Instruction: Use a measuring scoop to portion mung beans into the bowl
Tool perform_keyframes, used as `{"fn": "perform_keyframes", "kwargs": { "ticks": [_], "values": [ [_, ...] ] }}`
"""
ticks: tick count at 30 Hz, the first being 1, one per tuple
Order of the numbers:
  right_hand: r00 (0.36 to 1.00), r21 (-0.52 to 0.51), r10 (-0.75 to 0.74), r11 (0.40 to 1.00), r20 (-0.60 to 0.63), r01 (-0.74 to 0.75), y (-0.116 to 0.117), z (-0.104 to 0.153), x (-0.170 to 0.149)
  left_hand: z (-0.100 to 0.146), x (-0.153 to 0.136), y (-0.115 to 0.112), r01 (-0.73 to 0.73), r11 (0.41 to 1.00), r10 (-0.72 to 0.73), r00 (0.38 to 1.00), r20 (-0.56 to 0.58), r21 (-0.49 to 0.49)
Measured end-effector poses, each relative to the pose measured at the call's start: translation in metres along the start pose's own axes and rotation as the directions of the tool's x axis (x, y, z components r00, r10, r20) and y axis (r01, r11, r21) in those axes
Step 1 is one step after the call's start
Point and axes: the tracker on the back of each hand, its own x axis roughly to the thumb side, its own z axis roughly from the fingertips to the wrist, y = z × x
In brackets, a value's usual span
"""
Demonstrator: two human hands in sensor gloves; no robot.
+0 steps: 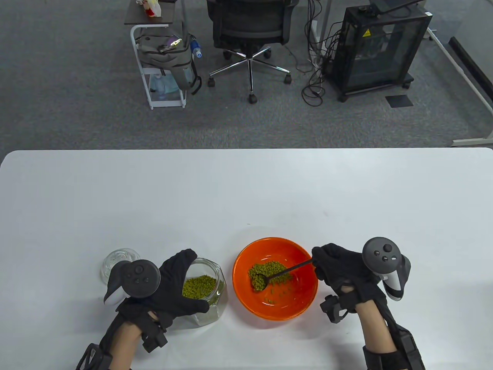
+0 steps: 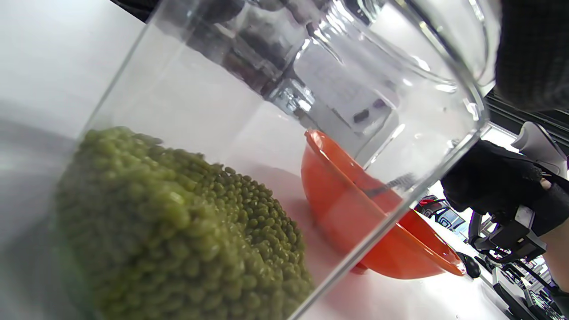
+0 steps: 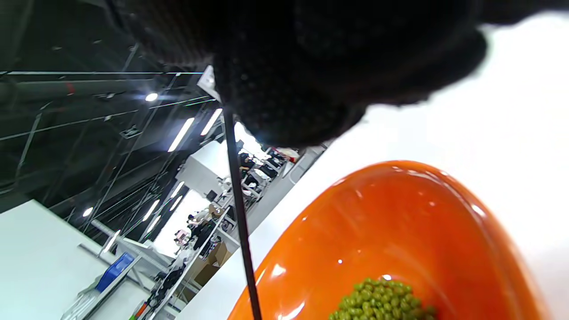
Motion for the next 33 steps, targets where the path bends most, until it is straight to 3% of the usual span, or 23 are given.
{"fn": "perform_keyframes", "kwargs": {
  "ticks": [4, 8, 15, 22, 24, 27, 33],
  "values": [
    [0.988, -0.011, 0.084, 0.996, 0.130, -0.083, 0.002, 0.006, 0.018, 0.000, 0.000, 0.000, 0.000, 1.000, 0.000, 1.000, -0.001, 0.000],
    [0.936, -0.038, 0.199, 0.980, 0.291, -0.197, 0.006, 0.015, 0.037, 0.000, 0.000, 0.000, 0.001, 1.000, -0.001, 1.000, -0.001, -0.001],
    [0.768, -0.158, 0.366, 0.929, 0.526, -0.335, 0.012, 0.035, 0.067, 0.000, 0.000, 0.000, 0.001, 1.000, -0.001, 1.000, -0.001, -0.001],
    [0.617, -0.304, 0.497, 0.866, 0.610, -0.396, 0.012, 0.052, 0.078, 0.000, 0.000, 0.000, 0.001, 1.000, -0.001, 1.000, -0.001, -0.001],
    [0.622, -0.314, 0.484, 0.874, 0.615, -0.370, 0.008, 0.051, 0.076, 0.000, 0.000, 0.000, 0.002, 1.000, -0.002, 1.000, -0.001, -0.001],
    [0.686, -0.320, 0.432, 0.900, 0.585, -0.294, -0.001, 0.047, 0.068, 0.000, 0.000, 0.000, 0.001, 1.000, -0.001, 1.000, -0.002, 0.000],
    [0.860, -0.323, 0.248, 0.941, 0.446, -0.104, -0.018, 0.031, 0.038, 0.000, 0.000, -0.001, 0.002, 1.000, -0.002, 1.000, -0.003, 0.000]
  ]
}}
